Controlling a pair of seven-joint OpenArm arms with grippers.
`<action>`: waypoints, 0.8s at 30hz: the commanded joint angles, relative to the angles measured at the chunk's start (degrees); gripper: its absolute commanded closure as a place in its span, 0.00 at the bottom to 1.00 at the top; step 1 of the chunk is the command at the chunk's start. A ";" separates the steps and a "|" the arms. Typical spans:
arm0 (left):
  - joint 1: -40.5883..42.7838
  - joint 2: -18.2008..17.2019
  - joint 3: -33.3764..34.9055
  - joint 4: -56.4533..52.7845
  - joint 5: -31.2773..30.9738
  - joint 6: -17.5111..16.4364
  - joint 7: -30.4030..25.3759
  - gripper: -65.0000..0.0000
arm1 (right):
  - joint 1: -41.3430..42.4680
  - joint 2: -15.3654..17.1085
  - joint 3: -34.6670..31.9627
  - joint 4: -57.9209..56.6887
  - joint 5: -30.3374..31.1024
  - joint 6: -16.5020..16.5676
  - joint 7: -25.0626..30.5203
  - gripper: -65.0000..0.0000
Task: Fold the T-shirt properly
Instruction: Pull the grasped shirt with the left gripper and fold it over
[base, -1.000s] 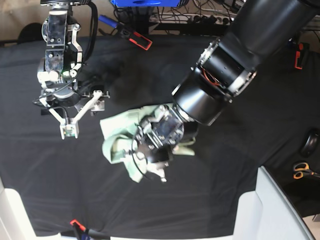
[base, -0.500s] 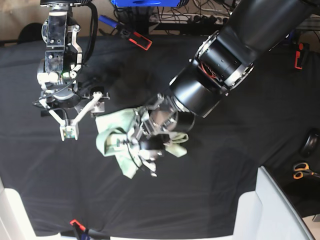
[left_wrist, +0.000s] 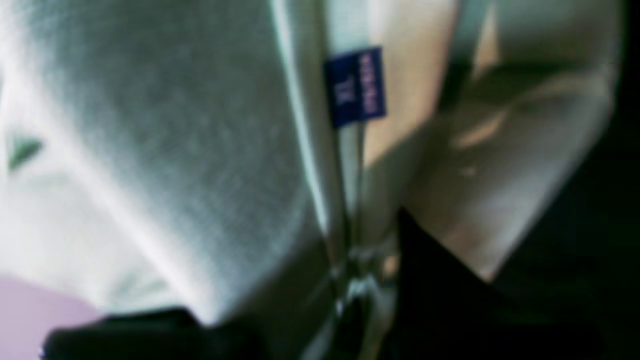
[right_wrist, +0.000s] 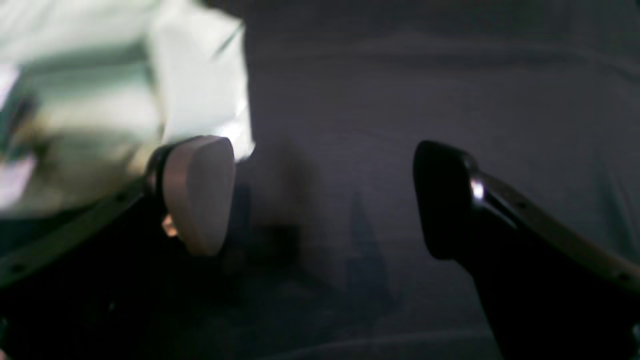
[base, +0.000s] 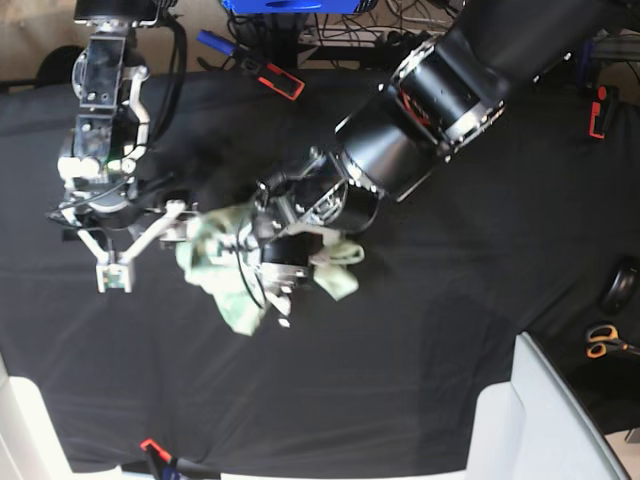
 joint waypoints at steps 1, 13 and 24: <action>-1.08 0.62 -0.17 2.27 -0.37 -1.98 0.73 1.00 | 1.20 0.03 0.64 0.40 0.12 0.02 1.09 0.19; -1.43 -2.46 -0.52 3.67 -0.37 -2.02 3.36 1.00 | 1.81 0.12 0.91 -0.30 0.12 0.02 1.09 0.19; -1.34 -2.99 -0.69 3.67 5.17 -2.02 3.01 1.00 | 2.43 0.12 0.82 -0.30 0.12 0.02 1.09 0.19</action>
